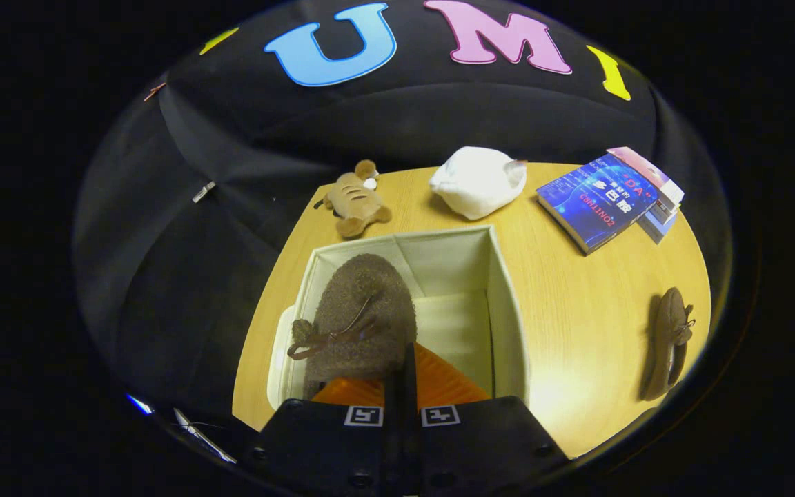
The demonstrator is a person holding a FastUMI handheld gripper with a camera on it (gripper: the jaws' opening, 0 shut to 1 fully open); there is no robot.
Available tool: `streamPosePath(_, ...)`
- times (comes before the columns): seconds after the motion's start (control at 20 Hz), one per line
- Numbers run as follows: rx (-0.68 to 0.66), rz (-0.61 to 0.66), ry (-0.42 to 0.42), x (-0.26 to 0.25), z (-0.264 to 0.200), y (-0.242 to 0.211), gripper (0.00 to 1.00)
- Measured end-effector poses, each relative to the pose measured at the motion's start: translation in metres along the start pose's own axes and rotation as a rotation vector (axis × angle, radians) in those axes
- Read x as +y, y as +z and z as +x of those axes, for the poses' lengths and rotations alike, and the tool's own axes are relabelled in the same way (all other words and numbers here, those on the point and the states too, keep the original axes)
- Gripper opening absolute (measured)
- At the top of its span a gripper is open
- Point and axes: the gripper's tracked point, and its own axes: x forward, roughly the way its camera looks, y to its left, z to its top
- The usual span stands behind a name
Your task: Open the storage box then place both shoes into the box .Put the left shoe in first, then the right shoe, with the right side of both shoes facing outward in a uniform manner.
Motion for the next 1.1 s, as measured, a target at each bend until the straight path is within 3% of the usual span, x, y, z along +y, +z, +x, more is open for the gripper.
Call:
streamPosePath(0.45,0.019,0.030,-0.002,0.012,0.026,-0.008,0.05)
streamPosePath(0.8,0.040,0.004,0.101,0.041,0.022,-0.019,0.81)
streamPosePath(1.1,0.014,-0.013,0.128,0.045,0.009,-0.011,0.81)
